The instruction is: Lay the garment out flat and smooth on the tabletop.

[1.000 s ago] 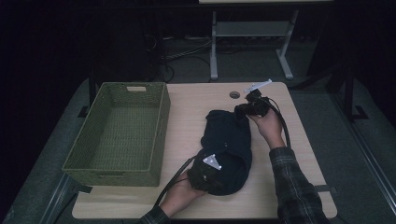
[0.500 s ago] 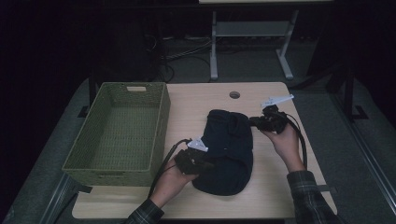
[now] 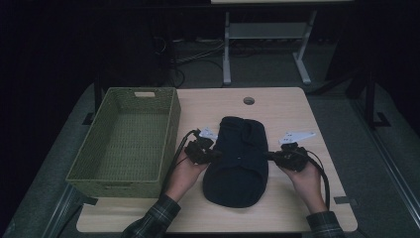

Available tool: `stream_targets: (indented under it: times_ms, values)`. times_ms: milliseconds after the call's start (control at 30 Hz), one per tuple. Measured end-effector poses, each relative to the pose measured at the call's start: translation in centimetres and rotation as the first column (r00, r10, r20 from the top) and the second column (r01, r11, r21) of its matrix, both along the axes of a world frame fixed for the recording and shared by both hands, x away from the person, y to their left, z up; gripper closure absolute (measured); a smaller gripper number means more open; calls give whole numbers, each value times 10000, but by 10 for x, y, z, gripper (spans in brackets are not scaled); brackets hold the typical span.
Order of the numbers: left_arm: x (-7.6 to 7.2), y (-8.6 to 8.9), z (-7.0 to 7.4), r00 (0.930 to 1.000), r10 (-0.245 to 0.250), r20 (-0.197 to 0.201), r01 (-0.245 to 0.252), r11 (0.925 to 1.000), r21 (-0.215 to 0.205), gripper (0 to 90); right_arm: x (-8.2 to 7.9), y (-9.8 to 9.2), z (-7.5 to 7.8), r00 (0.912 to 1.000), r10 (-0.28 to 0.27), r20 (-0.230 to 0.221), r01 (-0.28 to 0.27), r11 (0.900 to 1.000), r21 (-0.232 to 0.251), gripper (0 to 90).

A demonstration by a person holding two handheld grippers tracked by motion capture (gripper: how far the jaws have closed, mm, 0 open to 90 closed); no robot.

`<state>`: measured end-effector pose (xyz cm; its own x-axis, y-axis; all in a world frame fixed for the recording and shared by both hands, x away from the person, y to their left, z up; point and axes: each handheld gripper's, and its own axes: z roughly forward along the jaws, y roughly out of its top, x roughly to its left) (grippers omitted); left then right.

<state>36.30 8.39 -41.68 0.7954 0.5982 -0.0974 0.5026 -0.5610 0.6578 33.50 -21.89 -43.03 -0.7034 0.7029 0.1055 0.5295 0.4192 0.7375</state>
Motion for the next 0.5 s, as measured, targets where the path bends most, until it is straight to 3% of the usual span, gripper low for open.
stream_targets:
  times_ms: [67, 133, 267, 367, 500]
  values:
    - [4, -3, -6, 9999, 91, 99, -94, 9994, 329, 899, -7, 3, -4, 10000, 46, -16, -46, 9999, -145, 900]
    - [6, -6, -14, 10000, 49, -39, -47, 9979, 653, 899, -13, 3, -9, 9999, 133, -105, -133, 9999, 13, 900]
    - [8, -9, -29, 9996, 2, -280, 34, 9914, 1309, 899, -18, 6, -24, 9979, 217, -613, -244, 9987, -441, 900]
    - [9, -8, -36, 9991, 47, -411, 4, 9924, 1227, 900, -18, 9, -32, 9961, 97, -873, -167, 9967, -800, 900]
    - [7, -8, -35, 9991, 30, -419, 26, 9913, 1317, 900, -16, 6, -35, 9962, 34, -875, -99, 9973, -731, 900]
